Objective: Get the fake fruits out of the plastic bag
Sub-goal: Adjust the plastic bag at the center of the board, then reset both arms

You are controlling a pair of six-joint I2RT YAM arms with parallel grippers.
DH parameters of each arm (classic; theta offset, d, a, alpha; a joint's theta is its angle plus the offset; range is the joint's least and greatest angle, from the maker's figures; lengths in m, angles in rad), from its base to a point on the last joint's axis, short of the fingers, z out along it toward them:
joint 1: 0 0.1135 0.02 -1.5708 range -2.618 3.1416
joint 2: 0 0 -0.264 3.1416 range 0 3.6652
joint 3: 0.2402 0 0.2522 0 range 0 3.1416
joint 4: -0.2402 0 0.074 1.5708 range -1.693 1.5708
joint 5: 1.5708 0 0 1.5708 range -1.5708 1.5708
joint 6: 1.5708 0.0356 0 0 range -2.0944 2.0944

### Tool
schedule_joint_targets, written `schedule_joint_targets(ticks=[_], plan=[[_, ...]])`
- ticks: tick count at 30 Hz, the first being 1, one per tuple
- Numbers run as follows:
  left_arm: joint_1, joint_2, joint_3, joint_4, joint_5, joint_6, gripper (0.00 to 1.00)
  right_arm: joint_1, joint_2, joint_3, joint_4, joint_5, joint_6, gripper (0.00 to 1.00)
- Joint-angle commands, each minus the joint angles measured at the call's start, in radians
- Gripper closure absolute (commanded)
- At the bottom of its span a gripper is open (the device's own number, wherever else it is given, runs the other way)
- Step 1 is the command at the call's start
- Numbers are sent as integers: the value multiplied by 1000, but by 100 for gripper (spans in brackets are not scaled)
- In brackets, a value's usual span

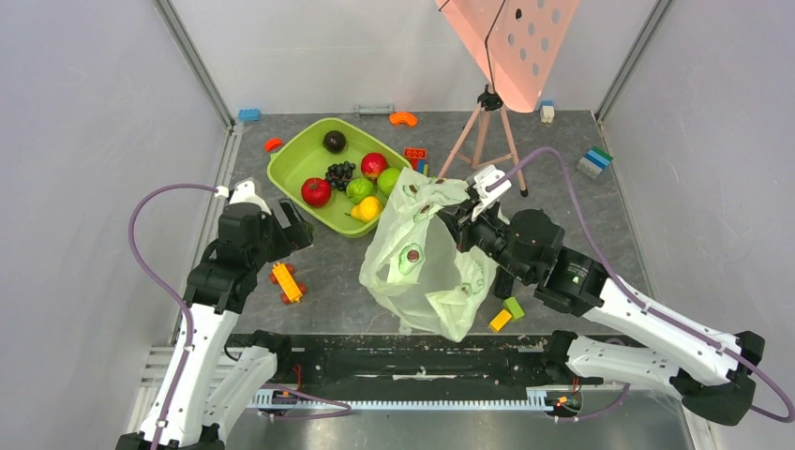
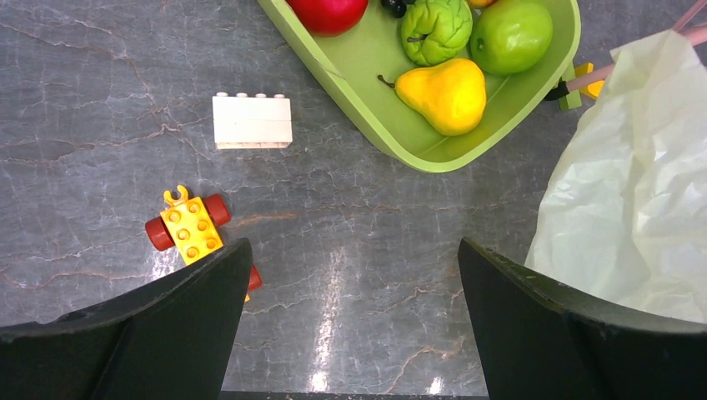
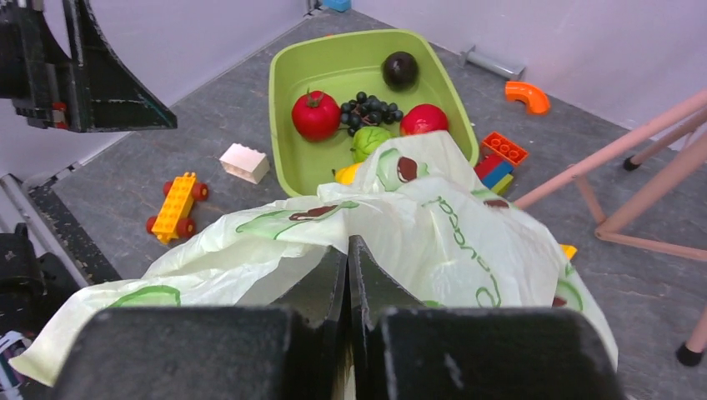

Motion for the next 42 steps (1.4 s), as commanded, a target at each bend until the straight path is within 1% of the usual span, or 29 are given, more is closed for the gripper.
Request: schedule_joint_targets(ticks=[1, 3, 4, 5, 7, 9, 11, 14, 20, 31, 35, 37, 42], plan=[[6, -9, -6, 11, -22, 42, 0, 5, -3, 18, -36, 57, -45, 100], [6, -9, -6, 11, -21, 42, 0, 5, 4, -4, -40, 54, -39, 99], [6, -9, -6, 11, -20, 42, 0, 5, 6, -17, -40, 51, -35, 95], [6, -7, -6, 13, -20, 42, 0, 5, 10, -26, -43, 47, -32, 88], [6, -4, -6, 13, -20, 42, 0, 5, 20, -32, -57, 49, -24, 54], [6, -3, -5, 12, -19, 40, 0, 6, 18, -40, -67, 61, -19, 35], [6, 0, -6, 13, -18, 41, 0, 5, 8, -52, -70, 83, -16, 26], [6, 2, -6, 13, -18, 40, 0, 6, -26, -77, -70, 118, -3, 18], [6, 8, -6, 13, -14, 39, 0, 6, -120, -132, -65, 151, 31, 14], [6, 1, -7, 19, 12, 52, 0, 5, -273, -264, -75, 272, 110, 12], [6, -12, -16, 34, 29, 58, 0, 6, -314, -300, -97, 319, 127, 7], [6, -20, -19, 41, 44, 64, 0, 5, -324, -309, -107, 332, 128, 2], [6, -25, -26, 54, 65, 73, 0, 5, -329, -313, -128, 363, 136, 2]])
